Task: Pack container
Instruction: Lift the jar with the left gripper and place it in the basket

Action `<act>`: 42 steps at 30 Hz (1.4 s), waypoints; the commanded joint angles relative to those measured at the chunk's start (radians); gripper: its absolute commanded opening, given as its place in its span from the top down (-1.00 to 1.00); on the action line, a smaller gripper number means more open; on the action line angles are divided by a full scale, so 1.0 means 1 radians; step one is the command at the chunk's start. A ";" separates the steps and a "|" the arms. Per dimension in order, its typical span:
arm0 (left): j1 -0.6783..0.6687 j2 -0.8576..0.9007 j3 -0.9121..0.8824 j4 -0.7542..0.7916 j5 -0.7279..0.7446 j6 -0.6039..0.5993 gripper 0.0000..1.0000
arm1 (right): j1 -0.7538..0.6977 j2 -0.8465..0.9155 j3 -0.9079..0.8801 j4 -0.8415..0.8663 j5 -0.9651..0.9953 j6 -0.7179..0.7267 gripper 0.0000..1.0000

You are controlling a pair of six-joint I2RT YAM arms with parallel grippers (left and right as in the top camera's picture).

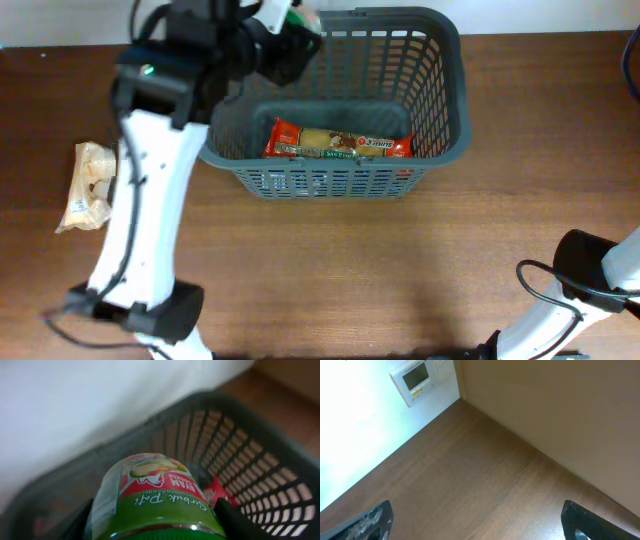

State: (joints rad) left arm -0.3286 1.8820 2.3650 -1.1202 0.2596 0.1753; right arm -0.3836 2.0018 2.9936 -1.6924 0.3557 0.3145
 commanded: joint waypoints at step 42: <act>0.029 0.431 0.259 -0.277 -0.015 -0.168 -0.81 | -0.003 0.002 0.000 -0.006 0.015 0.005 -0.98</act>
State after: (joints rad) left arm -0.3061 2.3547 2.4920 -1.3926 0.1730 0.0101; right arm -0.3836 2.0018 2.9936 -1.6920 0.3557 0.3134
